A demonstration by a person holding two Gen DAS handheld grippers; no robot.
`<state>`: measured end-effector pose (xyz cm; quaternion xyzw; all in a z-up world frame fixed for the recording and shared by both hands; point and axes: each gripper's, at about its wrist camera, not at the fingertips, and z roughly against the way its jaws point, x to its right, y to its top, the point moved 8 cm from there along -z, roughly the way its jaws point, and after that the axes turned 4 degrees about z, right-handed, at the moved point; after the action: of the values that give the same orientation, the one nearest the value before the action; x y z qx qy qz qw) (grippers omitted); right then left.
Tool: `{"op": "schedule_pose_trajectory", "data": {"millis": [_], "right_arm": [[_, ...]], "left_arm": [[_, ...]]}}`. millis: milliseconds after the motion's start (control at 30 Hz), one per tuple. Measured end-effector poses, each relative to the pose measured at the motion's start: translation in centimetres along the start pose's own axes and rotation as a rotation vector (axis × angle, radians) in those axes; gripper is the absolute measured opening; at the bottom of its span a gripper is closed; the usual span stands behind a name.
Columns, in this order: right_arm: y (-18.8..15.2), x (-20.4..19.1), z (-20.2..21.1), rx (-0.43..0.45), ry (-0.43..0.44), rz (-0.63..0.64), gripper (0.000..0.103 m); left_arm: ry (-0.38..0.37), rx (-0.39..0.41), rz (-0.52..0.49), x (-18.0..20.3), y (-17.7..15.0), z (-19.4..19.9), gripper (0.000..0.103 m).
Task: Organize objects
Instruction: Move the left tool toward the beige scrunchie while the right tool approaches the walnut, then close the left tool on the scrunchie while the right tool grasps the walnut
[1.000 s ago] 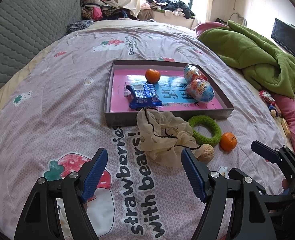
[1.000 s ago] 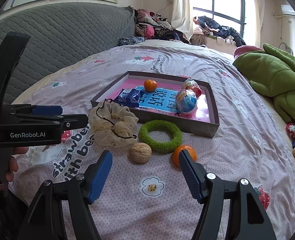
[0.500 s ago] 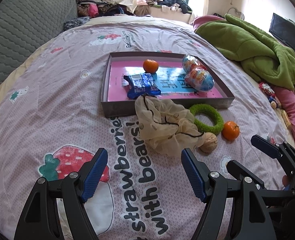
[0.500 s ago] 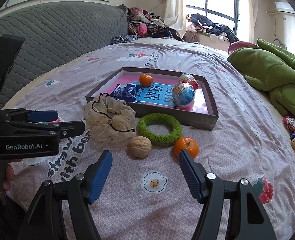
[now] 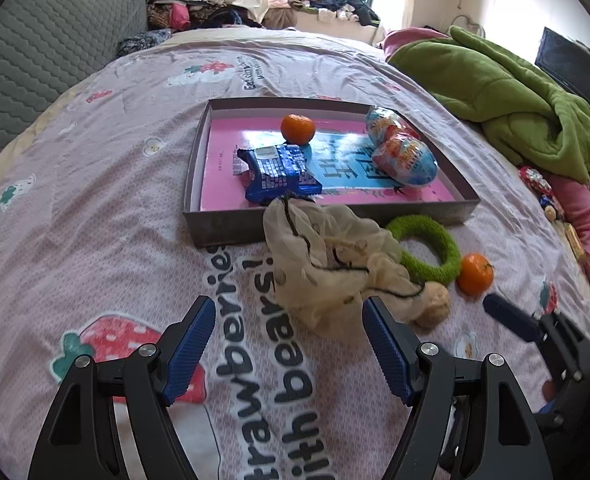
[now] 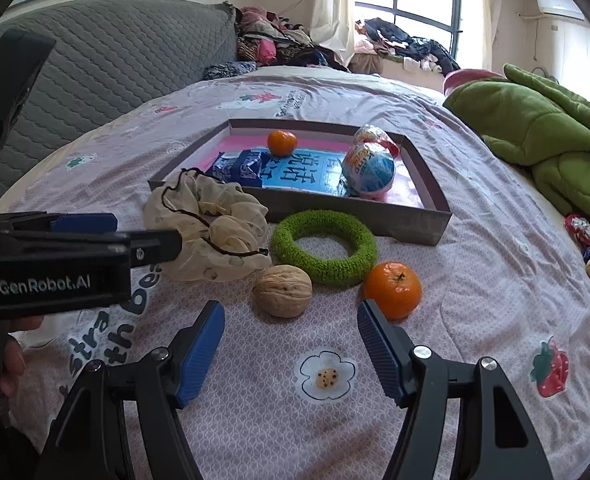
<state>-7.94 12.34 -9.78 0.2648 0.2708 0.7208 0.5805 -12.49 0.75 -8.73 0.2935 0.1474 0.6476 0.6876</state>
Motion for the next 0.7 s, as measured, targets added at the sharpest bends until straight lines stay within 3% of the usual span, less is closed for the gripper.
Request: {"op": "schedule_pose_trajectory", "data": {"millis": [300, 433, 633, 667, 700], "right_arm": [[0.1, 0.3, -1.5, 0.002, -0.002, -0.06, 0.068], [0.1, 0.6, -2.0, -0.004, -0.016, -0.078, 0.058], [0.1, 0.6, -2.6, -0.004, 0.007, -0.1, 0.05], [0.2, 0.5, -2.7, -0.005, 0.01, -0.101, 0.049], [0.3, 0.5, -2.7, -0.002, 0.012, -0.103, 0.046]], "left_arm": [[-0.004, -0.013, 0.013, -0.1, 2.1, -3.0, 0.077], [-0.012, -0.04, 0.024, -0.2, 2.3, -5.1, 0.077], [-0.033, -0.046, 0.021, -0.1, 2.5, -6.8, 0.077], [-0.036, -0.042, 0.016, 0.0, 2.5, -6.9, 0.076], [-0.04, -0.04, 0.012, 0.1, 2.4, -6.8, 0.069]]}}
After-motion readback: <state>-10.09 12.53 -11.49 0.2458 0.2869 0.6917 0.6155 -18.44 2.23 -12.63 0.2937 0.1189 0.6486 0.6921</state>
